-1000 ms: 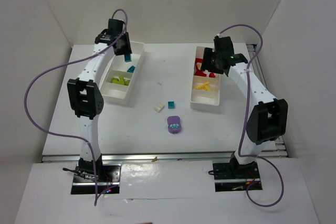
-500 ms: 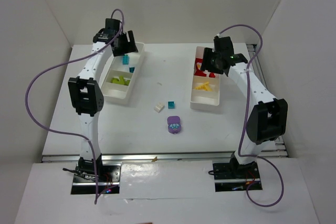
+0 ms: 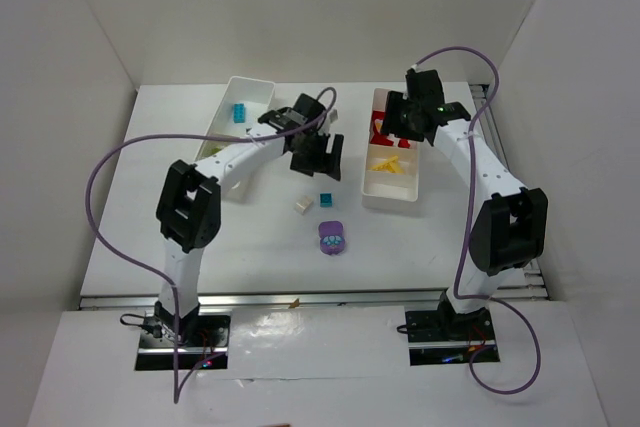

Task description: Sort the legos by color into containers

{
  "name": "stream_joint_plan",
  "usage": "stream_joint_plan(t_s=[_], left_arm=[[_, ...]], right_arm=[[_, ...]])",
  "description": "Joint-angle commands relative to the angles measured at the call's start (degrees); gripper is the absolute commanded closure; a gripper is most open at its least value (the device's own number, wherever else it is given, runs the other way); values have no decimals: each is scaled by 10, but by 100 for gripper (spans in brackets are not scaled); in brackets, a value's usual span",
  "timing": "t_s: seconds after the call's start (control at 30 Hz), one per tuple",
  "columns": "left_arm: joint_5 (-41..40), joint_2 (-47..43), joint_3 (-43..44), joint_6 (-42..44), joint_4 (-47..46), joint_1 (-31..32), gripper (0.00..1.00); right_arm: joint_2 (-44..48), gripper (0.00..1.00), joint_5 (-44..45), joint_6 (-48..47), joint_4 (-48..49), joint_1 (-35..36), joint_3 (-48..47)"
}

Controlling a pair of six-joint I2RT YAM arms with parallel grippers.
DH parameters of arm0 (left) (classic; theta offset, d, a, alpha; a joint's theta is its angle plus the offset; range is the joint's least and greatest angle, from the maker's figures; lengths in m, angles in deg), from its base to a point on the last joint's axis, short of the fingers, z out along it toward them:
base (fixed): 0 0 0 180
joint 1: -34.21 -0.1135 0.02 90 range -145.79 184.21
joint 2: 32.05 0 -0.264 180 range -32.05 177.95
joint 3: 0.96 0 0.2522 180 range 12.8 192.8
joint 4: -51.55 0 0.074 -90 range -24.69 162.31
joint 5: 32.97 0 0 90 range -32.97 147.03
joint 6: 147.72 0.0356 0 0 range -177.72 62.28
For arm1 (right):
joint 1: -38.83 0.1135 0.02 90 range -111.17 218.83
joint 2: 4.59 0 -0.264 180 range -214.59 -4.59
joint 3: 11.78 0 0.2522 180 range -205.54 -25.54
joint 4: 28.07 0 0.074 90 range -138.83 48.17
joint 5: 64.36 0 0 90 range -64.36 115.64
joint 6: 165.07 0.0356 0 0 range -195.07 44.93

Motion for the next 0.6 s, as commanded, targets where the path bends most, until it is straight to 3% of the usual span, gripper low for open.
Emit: stream_joint_plan(t_s=[0.0, 0.2, 0.37, 0.57], left_arm=[[-64, 0, -2, -63, 5, 35, 12], [-156, 40, 24, -121, 61, 75, 13], [-176, 68, 24, -126, 67, 86, 23], [-199, 99, 37, -126, 67, 86, 27]], right_arm=[[10, 35, 0, 8, 12, 10, -9], [15, 35, 0, 8, 12, 10, -4], [15, 35, 0, 2, 12, 10, -4], [21, 35, 0, 2, 12, 10, 2]])
